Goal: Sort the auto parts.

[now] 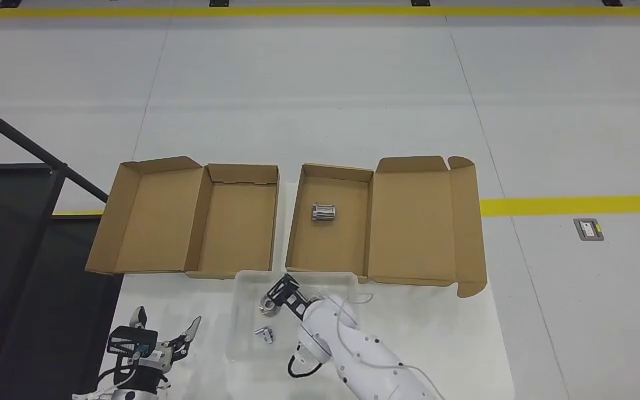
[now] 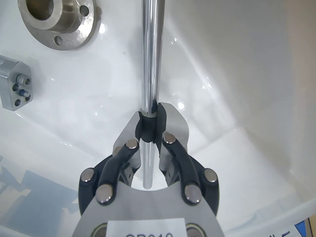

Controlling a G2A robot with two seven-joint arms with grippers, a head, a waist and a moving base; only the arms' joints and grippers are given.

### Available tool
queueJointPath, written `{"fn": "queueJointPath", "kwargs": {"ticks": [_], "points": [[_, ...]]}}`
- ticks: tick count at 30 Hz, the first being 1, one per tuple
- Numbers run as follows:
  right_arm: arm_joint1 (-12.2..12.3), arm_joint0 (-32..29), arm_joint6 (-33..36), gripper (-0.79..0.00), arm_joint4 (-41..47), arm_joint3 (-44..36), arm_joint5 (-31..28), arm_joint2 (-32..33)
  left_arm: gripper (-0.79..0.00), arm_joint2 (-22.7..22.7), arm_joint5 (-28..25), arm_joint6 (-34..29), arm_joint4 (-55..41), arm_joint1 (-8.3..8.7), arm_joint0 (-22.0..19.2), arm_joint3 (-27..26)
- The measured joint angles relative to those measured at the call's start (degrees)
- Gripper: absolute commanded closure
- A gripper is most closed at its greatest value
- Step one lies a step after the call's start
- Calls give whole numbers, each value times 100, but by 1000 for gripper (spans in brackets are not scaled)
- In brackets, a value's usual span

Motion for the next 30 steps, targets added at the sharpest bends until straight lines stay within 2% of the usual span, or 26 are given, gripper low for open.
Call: {"fn": "queueJointPath", "kwargs": {"ticks": [4,9,13,16,19,21,25,30], "points": [[90,-232,-31,0,-17,-695,-405,171,-785,0,0,0,0,0,0,0],[276,-711,132,0,-64,-1971,-1144,536,-785,0,0,0,0,0,0,0],[382,-1065,-115,0,188,-2821,-1486,911,-785,0,0,0,0,0,0,0],[421,-1229,-487,0,385,-3166,-1190,1299,-785,0,0,0,0,0,0,0],[423,-1336,-1034,0,479,-3284,-540,1605,-785,0,0,0,0,0,0,0],[426,-1351,-1163,0,346,-3291,-225,1658,-785,0,0,0,0,0,0,0],[426,-1348,-1133,0,333,-3288,-373,1647,-785,0,0,0,0,0,0,0],[414,-1372,-1235,0,297,-3211,-278,1644,-785,0,0,0,0,0,0,0]]}}
